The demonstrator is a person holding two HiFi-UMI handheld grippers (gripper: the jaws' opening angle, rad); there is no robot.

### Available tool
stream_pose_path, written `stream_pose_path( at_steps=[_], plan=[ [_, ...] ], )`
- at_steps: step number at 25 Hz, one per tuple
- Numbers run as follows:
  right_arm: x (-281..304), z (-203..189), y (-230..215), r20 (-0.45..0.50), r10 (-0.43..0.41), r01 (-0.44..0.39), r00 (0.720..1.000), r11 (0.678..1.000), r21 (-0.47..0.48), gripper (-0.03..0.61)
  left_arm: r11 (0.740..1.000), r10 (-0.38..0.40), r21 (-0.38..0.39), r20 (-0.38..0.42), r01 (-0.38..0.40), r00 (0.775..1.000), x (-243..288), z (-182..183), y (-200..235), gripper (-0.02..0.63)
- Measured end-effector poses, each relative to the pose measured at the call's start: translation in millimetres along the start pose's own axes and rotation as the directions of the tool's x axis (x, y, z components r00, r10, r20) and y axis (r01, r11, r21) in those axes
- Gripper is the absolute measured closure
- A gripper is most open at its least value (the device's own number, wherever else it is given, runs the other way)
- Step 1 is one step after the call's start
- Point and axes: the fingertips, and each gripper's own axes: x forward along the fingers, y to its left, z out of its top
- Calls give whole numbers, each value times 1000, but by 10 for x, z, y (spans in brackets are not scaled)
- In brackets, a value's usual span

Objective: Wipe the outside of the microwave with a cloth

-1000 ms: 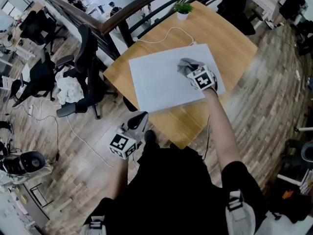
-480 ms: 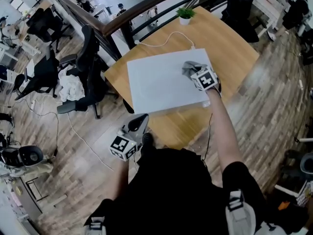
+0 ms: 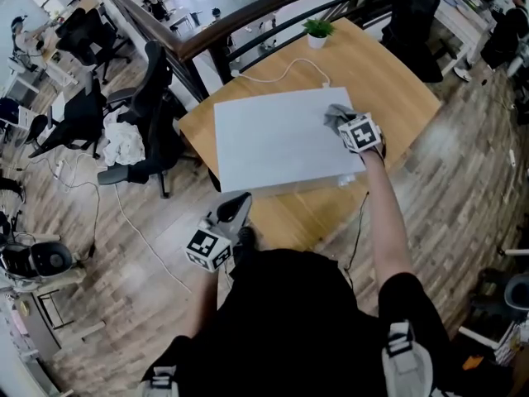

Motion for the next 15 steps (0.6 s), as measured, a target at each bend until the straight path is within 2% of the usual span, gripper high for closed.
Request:
stream_pose_path(
  at_steps=[5,11,15],
  plan=[
    [-30,-170,-152,-12,-10,10,1000,1000,20,563,1000,20,-9,1,-20,1000,14,-43,-62,612],
    [35,-160,-173,6,11,-12,1000,1000,9,563,999,33,-1,8,-33,999,48,-31,-119,612],
    [77,-64,-268,11,-6,6,1000,1000,-10,563,999,54,-6,11,-54,998,23,-53,-123,612]
  ],
)
